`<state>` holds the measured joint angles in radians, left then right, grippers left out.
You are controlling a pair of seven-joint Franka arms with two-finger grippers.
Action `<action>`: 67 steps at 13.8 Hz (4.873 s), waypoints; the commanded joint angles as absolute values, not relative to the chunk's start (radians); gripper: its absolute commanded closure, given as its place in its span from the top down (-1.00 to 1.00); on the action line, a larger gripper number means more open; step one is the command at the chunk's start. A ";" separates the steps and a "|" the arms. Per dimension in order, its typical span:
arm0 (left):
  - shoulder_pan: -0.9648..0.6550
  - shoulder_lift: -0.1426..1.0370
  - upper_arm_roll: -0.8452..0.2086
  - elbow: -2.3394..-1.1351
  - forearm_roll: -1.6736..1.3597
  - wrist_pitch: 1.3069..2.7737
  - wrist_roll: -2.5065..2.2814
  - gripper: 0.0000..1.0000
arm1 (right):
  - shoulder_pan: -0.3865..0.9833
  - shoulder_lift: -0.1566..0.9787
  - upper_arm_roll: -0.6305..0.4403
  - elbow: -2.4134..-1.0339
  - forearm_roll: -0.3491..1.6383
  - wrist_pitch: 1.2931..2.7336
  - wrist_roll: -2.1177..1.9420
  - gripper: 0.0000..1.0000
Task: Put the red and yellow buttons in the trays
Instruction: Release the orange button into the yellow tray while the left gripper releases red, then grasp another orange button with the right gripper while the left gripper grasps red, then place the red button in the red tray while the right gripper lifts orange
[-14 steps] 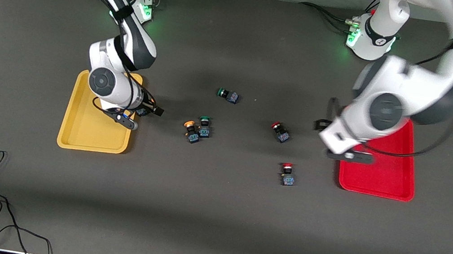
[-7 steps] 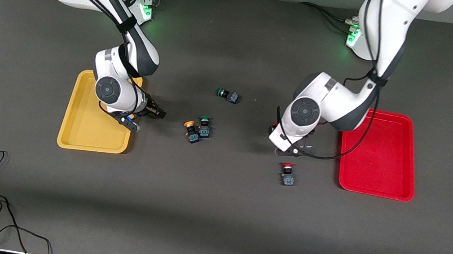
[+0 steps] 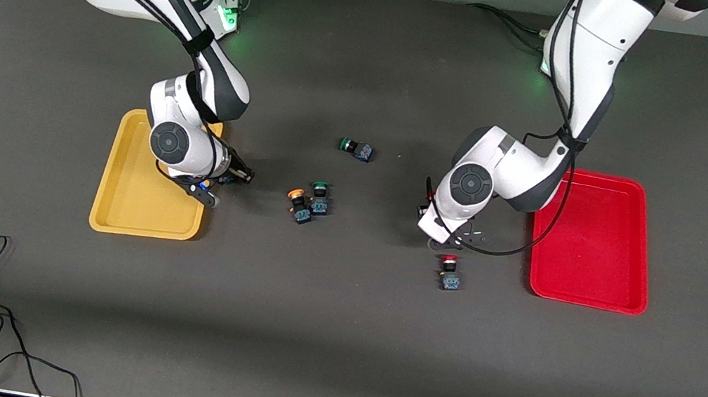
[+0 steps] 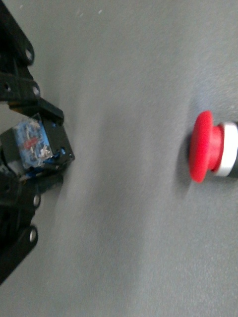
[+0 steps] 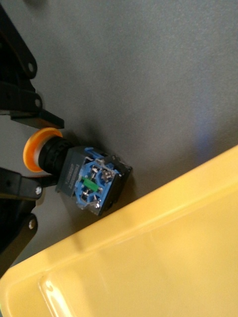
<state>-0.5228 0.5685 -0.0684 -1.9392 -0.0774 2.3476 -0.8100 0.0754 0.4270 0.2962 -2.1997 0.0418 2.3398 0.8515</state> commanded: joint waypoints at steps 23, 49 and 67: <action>-0.109 0.297 -0.081 -2.014 0.071 2.035 -0.307 1.00 | 0.061 0.466 0.432 -1.937 -0.023 2.295 0.962 1.00; -0.076 0.382 -0.081 -1.807 0.033 1.953 -0.206 -1.00 | 0.063 0.764 0.538 -1.787 -0.503 2.417 0.999 0.99; 0.075 0.158 -0.117 -1.760 0.152 1.754 -0.063 0.99 | 0.018 0.593 0.453 -1.848 -0.395 2.206 0.632 -0.89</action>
